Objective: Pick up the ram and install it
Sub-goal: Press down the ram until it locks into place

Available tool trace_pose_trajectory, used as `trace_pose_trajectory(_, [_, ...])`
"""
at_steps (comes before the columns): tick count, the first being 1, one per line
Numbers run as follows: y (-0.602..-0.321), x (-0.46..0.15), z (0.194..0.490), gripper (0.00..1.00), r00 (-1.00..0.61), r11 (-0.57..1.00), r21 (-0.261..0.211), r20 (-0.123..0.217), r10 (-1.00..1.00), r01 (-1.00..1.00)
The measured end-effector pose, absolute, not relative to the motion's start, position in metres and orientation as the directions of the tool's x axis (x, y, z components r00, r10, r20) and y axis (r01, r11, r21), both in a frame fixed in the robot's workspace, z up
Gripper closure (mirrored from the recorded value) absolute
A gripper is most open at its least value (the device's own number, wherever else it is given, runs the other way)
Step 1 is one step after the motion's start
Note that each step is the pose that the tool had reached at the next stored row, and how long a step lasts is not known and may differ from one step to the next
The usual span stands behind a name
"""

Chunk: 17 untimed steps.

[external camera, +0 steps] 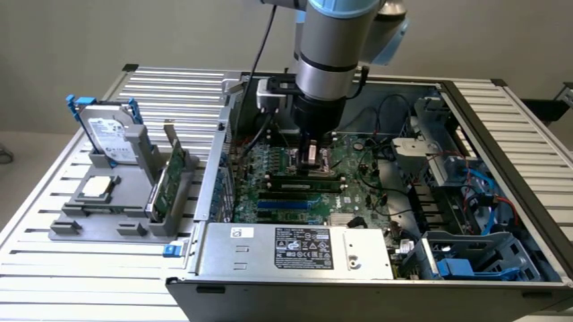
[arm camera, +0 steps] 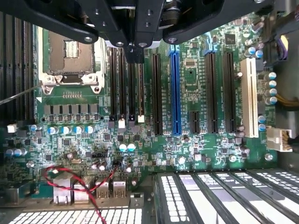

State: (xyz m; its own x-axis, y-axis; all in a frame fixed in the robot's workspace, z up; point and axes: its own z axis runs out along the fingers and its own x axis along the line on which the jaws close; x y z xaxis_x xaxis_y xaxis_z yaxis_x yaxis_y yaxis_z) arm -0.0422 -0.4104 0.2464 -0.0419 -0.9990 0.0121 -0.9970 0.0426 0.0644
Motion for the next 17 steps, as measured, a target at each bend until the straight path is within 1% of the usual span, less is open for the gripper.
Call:
trace_pose_trajectory(10, [-0.410, -0.019, 0.264, 0.89, -0.042, 0.043, 0.066, 0.017, -0.999, -0.997])
trace_pose_trajectory(17, [-0.410, -0.018, 0.264, 0.89, -0.042, 0.043, 0.066, 0.019, -0.999, -0.997])
